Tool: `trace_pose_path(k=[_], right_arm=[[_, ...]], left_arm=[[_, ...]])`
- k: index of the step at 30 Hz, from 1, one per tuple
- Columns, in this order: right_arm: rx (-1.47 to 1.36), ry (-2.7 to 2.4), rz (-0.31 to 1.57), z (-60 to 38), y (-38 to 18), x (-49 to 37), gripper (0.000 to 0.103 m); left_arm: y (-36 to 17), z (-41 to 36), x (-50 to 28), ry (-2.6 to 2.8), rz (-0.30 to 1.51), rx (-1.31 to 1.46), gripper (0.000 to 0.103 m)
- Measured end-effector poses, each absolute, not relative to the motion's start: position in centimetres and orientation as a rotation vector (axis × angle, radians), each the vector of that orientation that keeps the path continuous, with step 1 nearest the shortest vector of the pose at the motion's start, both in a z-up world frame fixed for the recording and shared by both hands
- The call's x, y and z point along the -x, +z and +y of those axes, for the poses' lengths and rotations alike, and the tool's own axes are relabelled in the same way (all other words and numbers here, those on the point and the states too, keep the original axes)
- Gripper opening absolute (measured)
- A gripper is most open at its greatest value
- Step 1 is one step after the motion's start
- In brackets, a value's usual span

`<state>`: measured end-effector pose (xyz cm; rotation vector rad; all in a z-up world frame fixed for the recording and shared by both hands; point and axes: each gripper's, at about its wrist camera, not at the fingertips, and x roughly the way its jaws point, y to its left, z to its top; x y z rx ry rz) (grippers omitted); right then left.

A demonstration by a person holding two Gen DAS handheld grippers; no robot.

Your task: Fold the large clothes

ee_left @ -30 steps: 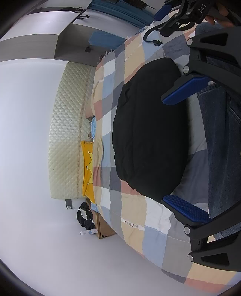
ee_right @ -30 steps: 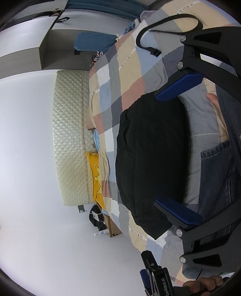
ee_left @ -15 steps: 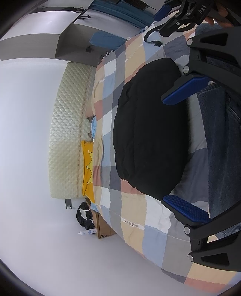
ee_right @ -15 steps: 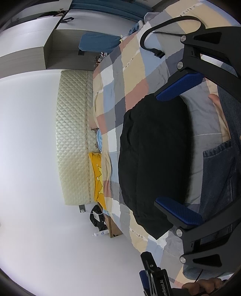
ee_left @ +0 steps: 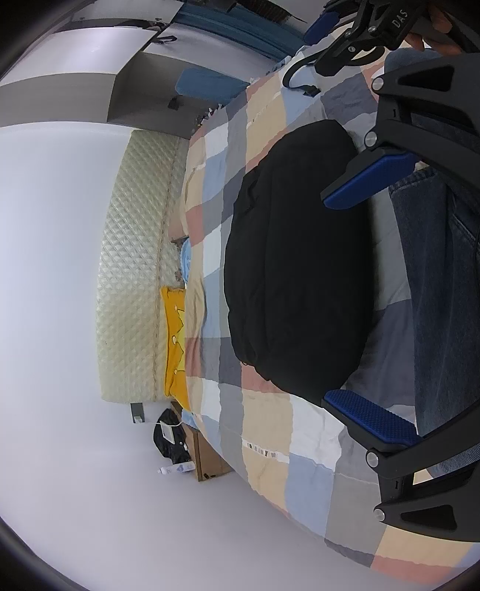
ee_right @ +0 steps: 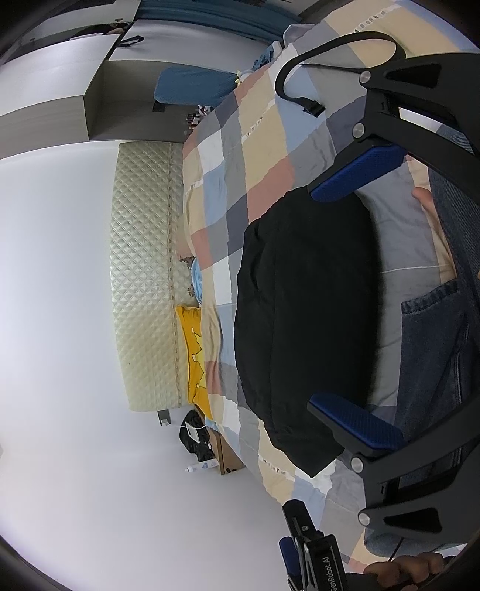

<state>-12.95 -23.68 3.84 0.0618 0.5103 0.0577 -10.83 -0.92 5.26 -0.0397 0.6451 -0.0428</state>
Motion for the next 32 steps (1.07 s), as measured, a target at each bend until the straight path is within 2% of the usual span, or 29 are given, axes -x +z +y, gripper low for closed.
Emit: trace_pose_path(k=[32], right_arm=[[-0.064, 0.054, 0.527, -22.7, 3.6, 13.1, 0.103]], left_arm=[[5.3, -0.8, 10.3, -0.047, 0.644, 0.039, 0.099]])
